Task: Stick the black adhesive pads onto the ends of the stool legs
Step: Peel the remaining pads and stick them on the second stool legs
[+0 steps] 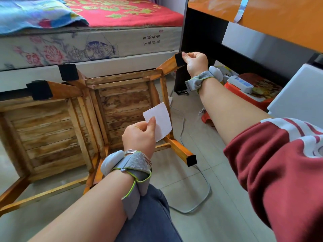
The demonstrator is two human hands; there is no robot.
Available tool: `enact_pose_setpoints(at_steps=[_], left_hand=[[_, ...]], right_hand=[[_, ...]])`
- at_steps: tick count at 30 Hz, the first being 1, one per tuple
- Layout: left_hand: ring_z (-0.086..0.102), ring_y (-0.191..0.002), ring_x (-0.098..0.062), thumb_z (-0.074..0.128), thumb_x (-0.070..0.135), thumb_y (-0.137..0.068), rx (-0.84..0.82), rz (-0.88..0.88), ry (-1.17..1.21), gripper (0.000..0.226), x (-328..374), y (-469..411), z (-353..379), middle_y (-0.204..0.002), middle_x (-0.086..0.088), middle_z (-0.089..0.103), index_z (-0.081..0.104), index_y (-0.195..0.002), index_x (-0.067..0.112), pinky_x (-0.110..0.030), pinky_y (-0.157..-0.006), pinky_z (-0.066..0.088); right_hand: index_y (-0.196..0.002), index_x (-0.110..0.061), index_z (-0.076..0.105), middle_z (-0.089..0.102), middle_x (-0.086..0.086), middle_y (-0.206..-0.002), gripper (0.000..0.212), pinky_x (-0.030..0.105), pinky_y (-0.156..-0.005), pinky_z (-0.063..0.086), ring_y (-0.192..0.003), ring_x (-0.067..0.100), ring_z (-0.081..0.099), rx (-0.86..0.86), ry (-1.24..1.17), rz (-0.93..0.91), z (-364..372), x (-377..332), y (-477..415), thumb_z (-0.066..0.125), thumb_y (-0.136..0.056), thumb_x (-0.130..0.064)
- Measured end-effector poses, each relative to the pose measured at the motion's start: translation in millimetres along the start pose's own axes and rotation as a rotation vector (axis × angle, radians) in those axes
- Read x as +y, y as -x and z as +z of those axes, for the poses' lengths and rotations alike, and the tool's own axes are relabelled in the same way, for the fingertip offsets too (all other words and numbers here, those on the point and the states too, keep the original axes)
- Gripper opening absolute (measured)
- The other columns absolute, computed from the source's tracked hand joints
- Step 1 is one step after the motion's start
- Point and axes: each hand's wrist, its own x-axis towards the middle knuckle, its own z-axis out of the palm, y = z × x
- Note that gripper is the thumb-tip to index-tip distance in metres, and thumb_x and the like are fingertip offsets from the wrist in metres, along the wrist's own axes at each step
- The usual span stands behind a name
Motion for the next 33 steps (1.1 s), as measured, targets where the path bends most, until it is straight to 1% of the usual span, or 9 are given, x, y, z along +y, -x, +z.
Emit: enact_pose_setpoints(at_steps=[5,11,16,20,23,26,29,31,33], left_hand=[[0.060,-0.070,-0.010,0.056,0.041,-0.086,-0.019,-0.004,0.021,0.036,-0.3,0.5,-1.1,-0.067,0.013,0.061,0.055,-0.052,0.032,-0.022,-0.060,0.048],[0.059,-0.070,-0.007,0.057,0.042,-0.085,-0.032,-0.006,0.040,0.031,-0.3,0.6,0.5,-0.068,0.015,0.060,0.057,-0.056,0.033,-0.018,-0.057,0.044],[0.059,-0.072,-0.008,0.056,0.042,-0.086,-0.049,-0.026,0.061,0.024,-2.5,-1.2,0.8,-0.071,0.014,0.061,0.063,-0.069,0.026,-0.024,-0.064,0.050],[0.063,-0.078,-0.015,0.056,0.041,-0.086,-0.052,-0.033,0.075,0.026,-2.7,-1.5,1.7,-0.081,0.002,0.067,0.067,-0.075,0.021,-0.021,-0.061,0.049],[0.063,-0.078,-0.015,0.056,0.041,-0.086,-0.051,-0.028,0.073,0.026,-1.1,-0.9,1.9,-0.083,0.000,0.068,0.067,-0.074,0.020,-0.016,-0.055,0.043],[0.062,-0.076,-0.013,0.056,0.041,-0.086,-0.057,-0.023,0.069,0.027,0.4,-0.1,2.3,-0.080,0.002,0.067,0.062,-0.063,0.027,-0.015,-0.052,0.040],[0.062,-0.074,-0.013,0.056,0.040,-0.086,-0.063,-0.016,0.071,0.029,0.7,-0.1,2.2,-0.079,0.000,0.068,0.062,-0.062,0.027,-0.014,-0.051,0.040],[0.062,-0.073,-0.013,0.056,0.040,-0.086,-0.059,-0.016,0.067,0.030,0.5,0.6,2.5,-0.077,0.000,0.068,0.064,-0.063,0.023,-0.012,-0.048,0.039],[0.062,-0.074,-0.016,0.056,0.040,-0.086,-0.051,-0.024,0.079,0.029,0.8,0.9,2.9,-0.078,-0.001,0.068,0.066,-0.067,0.020,-0.015,-0.050,0.040]], right_hand=[[-0.097,-0.002,0.066,0.062,0.002,-0.085,0.026,0.015,-0.063,0.041,-0.080,0.012,0.057,0.006,0.059,-0.021,0.5,-0.8,-2.8,0.061,-0.089,-0.027],[-0.096,-0.004,0.066,0.063,0.003,-0.086,0.024,0.018,-0.071,0.042,-0.082,0.014,0.058,0.046,0.000,0.016,6.3,3.2,-1.4,0.061,-0.089,-0.027],[-0.098,-0.004,0.066,0.063,0.001,-0.086,0.025,0.014,-0.064,0.041,-0.082,0.013,0.058,0.061,-0.017,0.017,7.8,4.5,-1.3,0.060,-0.090,-0.027],[-0.096,-0.005,0.066,0.062,0.000,-0.083,0.024,0.007,-0.056,0.038,-0.077,0.012,0.057,0.074,0.044,-0.018,6.1,3.7,-2.6,0.061,-0.090,-0.028],[-0.095,-0.006,0.065,0.062,-0.001,-0.083,0.023,0.014,-0.063,0.041,-0.077,0.012,0.057,0.086,0.095,-0.043,4.7,1.9,-2.8,0.061,-0.089,-0.028],[-0.096,-0.007,0.065,0.062,-0.001,-0.085,0.024,0.020,-0.069,0.044,-0.078,0.012,0.058,0.104,0.131,-0.038,5.6,1.4,-1.4,0.061,-0.089,-0.030],[-0.098,-0.010,0.063,0.064,0.005,-0.099,0.025,0.019,-0.068,0.045,-0.080,0.013,0.058,0.156,0.139,-0.023,10.7,2.2,0.8,0.062,-0.088,-0.032],[-0.100,-0.010,0.061,0.063,0.010,-0.109,0.026,0.014,-0.060,0.039,-0.081,0.014,0.056,0.185,0.101,0.007,15.5,3.8,2.5,0.061,-0.088,-0.033],[-0.104,-0.010,0.060,0.063,0.010,-0.111,0.029,0.015,-0.062,0.038,-0.081,0.013,0.054,0.203,0.023,0.056,21.1,5.8,4.3,0.062,-0.087,-0.034]])
